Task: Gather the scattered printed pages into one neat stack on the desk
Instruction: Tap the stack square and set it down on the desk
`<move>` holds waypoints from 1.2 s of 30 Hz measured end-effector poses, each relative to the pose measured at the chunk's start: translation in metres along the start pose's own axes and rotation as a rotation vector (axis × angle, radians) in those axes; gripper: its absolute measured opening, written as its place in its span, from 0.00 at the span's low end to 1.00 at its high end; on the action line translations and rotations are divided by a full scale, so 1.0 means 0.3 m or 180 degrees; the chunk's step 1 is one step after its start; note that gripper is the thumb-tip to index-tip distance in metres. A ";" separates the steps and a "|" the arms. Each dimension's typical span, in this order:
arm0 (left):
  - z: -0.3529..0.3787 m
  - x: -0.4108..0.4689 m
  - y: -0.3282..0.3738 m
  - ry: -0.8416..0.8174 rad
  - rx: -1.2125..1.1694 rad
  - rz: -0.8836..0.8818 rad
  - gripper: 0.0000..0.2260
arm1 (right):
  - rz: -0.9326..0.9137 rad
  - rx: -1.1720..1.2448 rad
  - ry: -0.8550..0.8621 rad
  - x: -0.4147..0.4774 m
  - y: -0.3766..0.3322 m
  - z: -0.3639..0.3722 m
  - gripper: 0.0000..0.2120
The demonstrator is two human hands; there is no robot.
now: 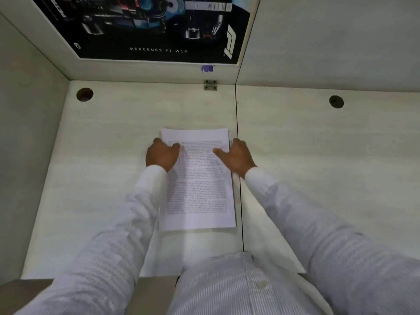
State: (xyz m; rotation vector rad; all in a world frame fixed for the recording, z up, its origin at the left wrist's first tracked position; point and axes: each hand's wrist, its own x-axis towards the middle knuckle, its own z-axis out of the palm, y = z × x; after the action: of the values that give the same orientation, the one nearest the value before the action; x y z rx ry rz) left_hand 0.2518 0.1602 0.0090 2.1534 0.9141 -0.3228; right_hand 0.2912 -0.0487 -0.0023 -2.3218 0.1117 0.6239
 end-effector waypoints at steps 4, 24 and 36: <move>0.007 0.111 0.078 0.0093 0.0146 -0.0205 0.23 | 0.0097 -0.0046 0.0014 0.116 -0.080 -0.034 0.28; 0.130 0.098 -0.011 0.0563 0.1688 0.1593 0.27 | -0.1432 -0.1861 0.0441 0.095 -0.097 0.167 0.27; 0.184 0.157 -0.141 0.0182 0.2082 0.1677 0.30 | -0.1082 -0.2198 0.0176 0.300 0.017 0.120 0.35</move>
State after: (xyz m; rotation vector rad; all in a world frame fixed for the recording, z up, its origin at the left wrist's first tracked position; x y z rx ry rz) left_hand 0.2589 0.1630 -0.0744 2.9106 0.2409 -0.3202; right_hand 0.3546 -0.0199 -0.0701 -2.9175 -0.5446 0.4665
